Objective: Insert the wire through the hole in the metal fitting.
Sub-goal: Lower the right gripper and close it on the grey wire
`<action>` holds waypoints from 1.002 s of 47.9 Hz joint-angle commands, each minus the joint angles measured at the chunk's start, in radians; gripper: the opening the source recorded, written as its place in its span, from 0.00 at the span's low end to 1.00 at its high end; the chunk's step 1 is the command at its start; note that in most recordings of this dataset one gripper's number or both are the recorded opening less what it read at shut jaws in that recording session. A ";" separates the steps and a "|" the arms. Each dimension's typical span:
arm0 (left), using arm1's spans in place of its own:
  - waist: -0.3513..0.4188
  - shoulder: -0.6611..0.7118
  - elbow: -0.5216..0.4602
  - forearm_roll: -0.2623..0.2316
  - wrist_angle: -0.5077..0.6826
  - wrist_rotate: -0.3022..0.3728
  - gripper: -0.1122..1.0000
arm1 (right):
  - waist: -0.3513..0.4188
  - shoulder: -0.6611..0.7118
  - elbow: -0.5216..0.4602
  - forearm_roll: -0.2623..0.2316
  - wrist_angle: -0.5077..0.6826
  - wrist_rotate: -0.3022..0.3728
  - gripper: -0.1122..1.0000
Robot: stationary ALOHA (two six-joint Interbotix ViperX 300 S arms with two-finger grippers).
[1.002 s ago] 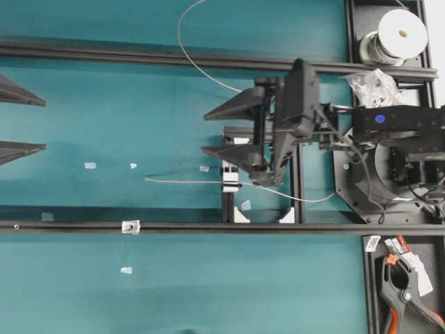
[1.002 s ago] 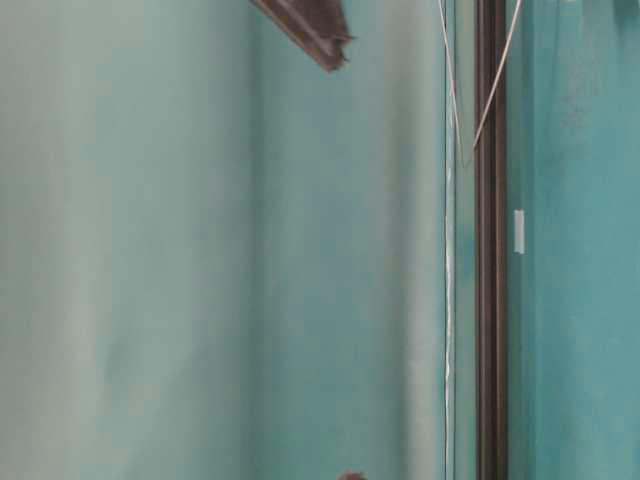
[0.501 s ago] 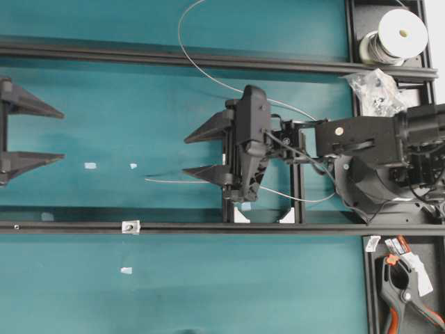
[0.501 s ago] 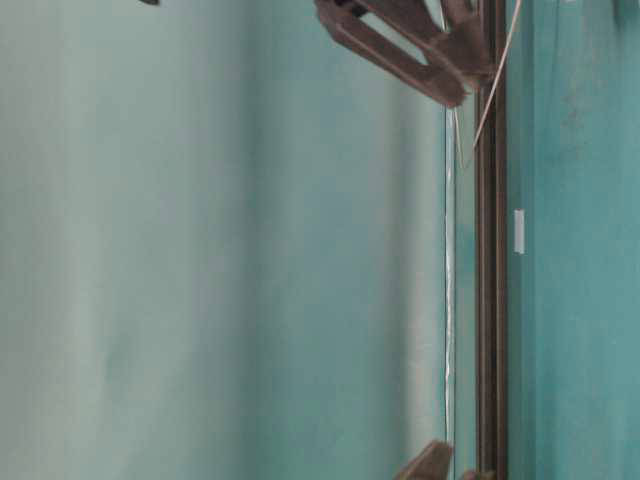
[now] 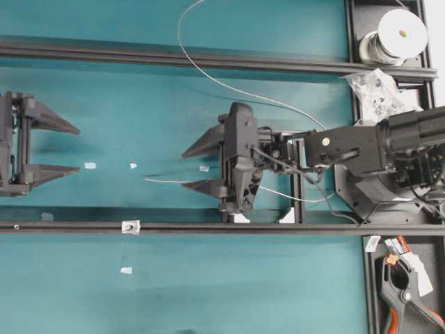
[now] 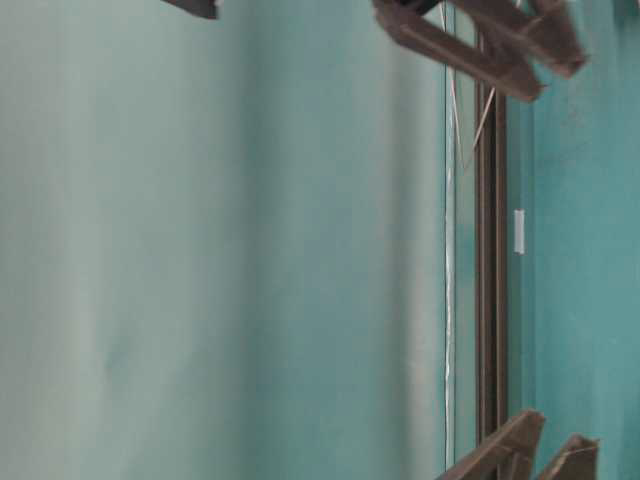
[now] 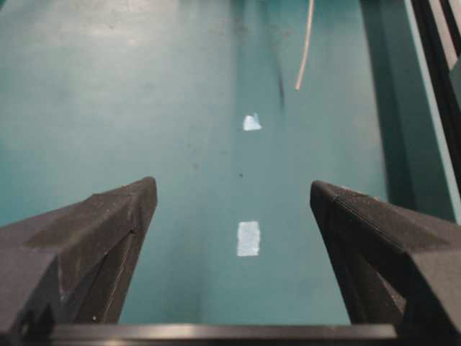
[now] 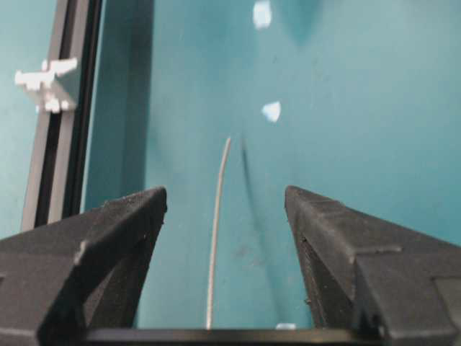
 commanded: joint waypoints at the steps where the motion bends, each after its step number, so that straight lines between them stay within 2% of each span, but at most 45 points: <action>1: -0.014 0.006 -0.011 -0.003 -0.023 -0.002 0.78 | 0.008 0.011 -0.018 0.003 -0.014 0.009 0.79; 25: -0.023 0.009 -0.015 -0.005 -0.029 -0.002 0.77 | 0.015 0.100 -0.046 0.003 -0.041 0.035 0.79; 48: -0.025 0.009 -0.020 -0.006 -0.028 -0.002 0.77 | 0.015 0.155 -0.080 0.003 -0.038 0.041 0.74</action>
